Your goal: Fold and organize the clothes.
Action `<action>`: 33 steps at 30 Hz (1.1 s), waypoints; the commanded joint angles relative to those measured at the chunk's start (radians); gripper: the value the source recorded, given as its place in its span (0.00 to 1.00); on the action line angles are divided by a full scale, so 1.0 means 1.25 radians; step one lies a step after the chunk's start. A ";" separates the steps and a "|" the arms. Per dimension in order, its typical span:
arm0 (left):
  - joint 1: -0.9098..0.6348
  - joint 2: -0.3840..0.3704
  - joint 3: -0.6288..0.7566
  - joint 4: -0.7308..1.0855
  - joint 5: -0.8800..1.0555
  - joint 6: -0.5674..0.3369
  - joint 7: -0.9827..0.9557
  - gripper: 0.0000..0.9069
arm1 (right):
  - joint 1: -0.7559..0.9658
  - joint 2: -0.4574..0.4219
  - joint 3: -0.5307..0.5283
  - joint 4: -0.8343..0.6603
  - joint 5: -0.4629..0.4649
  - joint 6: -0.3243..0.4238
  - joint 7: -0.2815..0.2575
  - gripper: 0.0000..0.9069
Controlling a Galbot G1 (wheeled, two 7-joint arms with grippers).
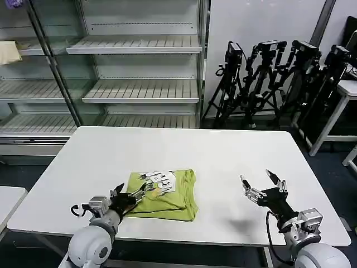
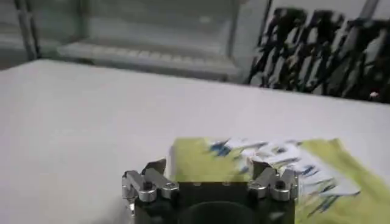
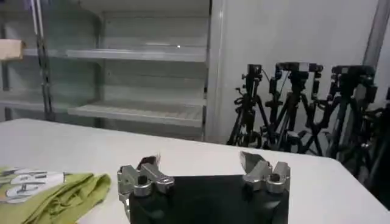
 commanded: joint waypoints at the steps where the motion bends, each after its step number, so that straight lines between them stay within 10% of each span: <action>1: 0.007 -0.006 0.005 0.060 0.018 0.006 -0.027 0.10 | 0.004 0.001 -0.004 -0.005 0.001 0.001 0.000 1.00; 22: 0.003 -0.025 0.023 0.018 0.037 0.005 -0.003 0.01 | 0.004 0.004 -0.009 -0.002 -0.001 0.000 0.001 1.00; 33: 0.069 0.138 -0.242 -0.013 0.267 0.005 0.195 0.01 | 0.005 0.006 -0.007 0.000 0.000 0.002 0.000 1.00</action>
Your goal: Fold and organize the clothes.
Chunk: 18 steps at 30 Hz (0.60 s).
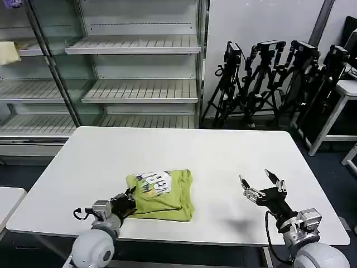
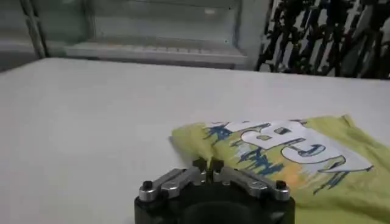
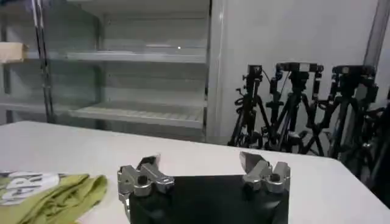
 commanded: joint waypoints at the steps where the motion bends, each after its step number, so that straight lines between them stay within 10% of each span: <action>1: 0.052 0.150 -0.256 -0.010 0.181 -0.004 0.180 0.01 | 0.000 0.001 0.000 0.000 0.000 0.002 0.000 1.00; 12: 0.071 0.365 -0.589 0.036 0.431 -0.024 0.453 0.00 | 0.004 0.002 -0.010 -0.002 0.000 0.006 -0.002 1.00; 18: 0.143 0.268 -0.444 -0.171 0.517 -0.011 0.455 0.00 | -0.003 0.005 -0.007 -0.003 0.000 0.007 -0.002 1.00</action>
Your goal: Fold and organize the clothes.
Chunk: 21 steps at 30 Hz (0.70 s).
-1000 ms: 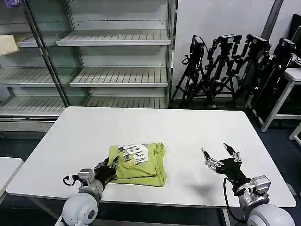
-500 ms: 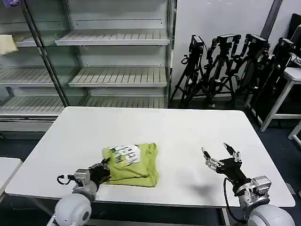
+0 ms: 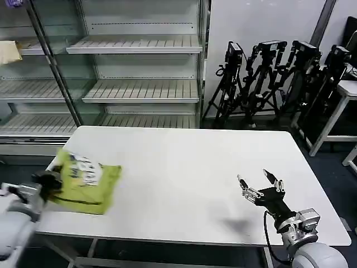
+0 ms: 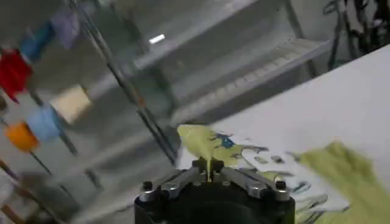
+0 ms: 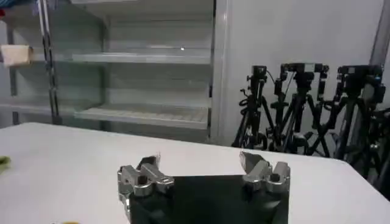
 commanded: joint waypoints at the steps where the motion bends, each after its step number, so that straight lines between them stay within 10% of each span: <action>1: 0.095 -0.006 0.021 -0.214 0.259 0.005 0.133 0.00 | -0.007 0.004 0.003 -0.002 -0.001 0.002 0.000 1.00; 9: 0.124 -0.216 0.554 -0.290 0.604 -0.089 -0.015 0.01 | -0.026 0.003 0.010 0.002 -0.009 0.000 0.000 1.00; 17: 0.007 -0.120 0.432 -0.241 0.590 -0.080 0.067 0.01 | -0.039 -0.005 0.026 0.008 -0.007 0.003 -0.003 1.00; 21: 0.010 -0.133 0.493 -0.262 0.300 0.011 -0.039 0.01 | -0.027 0.001 0.018 0.002 -0.008 0.003 -0.003 1.00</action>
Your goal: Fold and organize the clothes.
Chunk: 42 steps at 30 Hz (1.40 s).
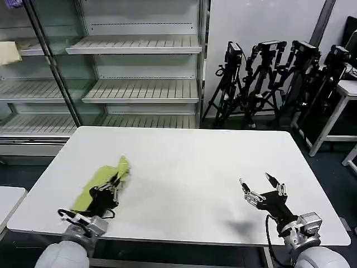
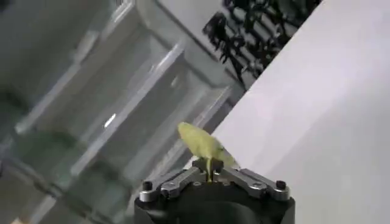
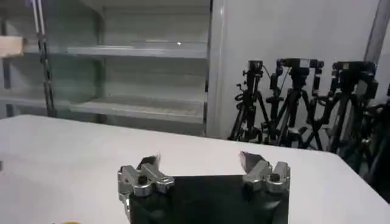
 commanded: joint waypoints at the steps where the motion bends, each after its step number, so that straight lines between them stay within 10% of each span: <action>1: -0.041 -0.026 0.189 -0.036 -0.178 0.074 -0.108 0.01 | 0.006 0.003 0.000 -0.005 0.000 0.003 -0.001 1.00; 17: -0.243 -0.266 0.305 0.108 -0.708 0.077 -0.466 0.02 | 0.029 -0.009 0.020 -0.003 0.006 -0.010 0.000 1.00; 27: -0.278 -0.372 0.343 0.147 -0.756 0.077 -0.557 0.02 | 0.048 -0.017 0.027 -0.023 0.007 -0.015 -0.007 1.00; 29: -0.278 -0.384 0.342 0.149 -0.765 0.076 -0.553 1.00 | 0.052 -0.018 0.031 -0.028 0.007 -0.014 -0.005 1.00; 42: -0.317 -0.394 0.296 0.123 -0.771 0.060 -0.455 1.00 | 0.143 -0.001 0.004 -0.107 -0.039 0.006 0.035 1.00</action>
